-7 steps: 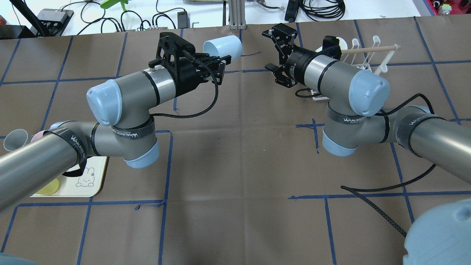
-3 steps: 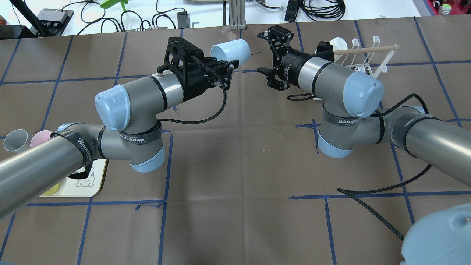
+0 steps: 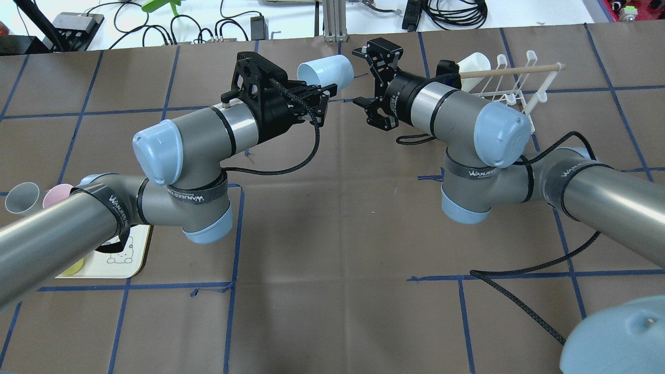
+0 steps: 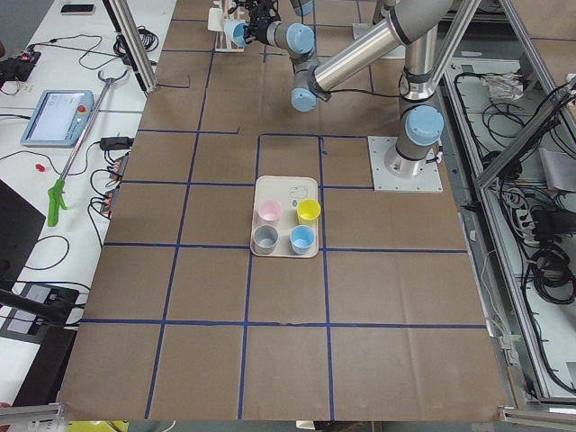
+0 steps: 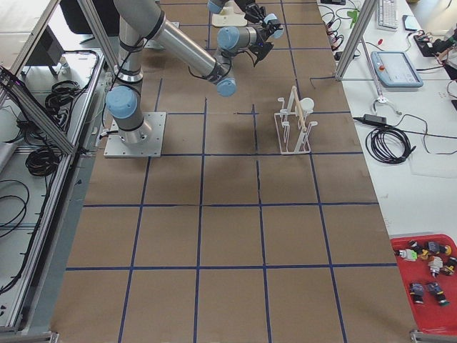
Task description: Transfer IKEA cup to right arm and place on rack
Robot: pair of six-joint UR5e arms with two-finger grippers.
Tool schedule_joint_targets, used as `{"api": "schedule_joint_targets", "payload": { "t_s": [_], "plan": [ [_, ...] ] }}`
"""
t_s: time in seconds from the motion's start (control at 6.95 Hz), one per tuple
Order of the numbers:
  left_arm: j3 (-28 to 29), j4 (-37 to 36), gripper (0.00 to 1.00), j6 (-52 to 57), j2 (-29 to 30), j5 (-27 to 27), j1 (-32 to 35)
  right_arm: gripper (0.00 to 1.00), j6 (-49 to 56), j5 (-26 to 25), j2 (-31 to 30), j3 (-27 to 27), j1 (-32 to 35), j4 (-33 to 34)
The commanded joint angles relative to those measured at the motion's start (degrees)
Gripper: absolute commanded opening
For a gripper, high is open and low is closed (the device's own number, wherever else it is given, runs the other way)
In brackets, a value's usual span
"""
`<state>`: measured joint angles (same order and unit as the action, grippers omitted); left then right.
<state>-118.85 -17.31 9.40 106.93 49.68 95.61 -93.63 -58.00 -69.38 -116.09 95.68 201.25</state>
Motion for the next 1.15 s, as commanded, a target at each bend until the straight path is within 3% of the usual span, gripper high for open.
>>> {"api": "schedule_joint_targets", "payload": {
  "t_s": [0.0, 1.01],
  "plan": [
    [0.0, 0.0, 0.00, 0.0, 0.0, 0.1, -0.1, 0.99, -0.1, 0.0, 0.3, 0.3, 0.8, -0.1],
    [-0.1, 0.0, 0.00, 0.0, 0.2, -0.1, 0.1, 0.99, 0.0, -0.1, 2.4, 4.9, 3.1, -3.8]
  ]
}}
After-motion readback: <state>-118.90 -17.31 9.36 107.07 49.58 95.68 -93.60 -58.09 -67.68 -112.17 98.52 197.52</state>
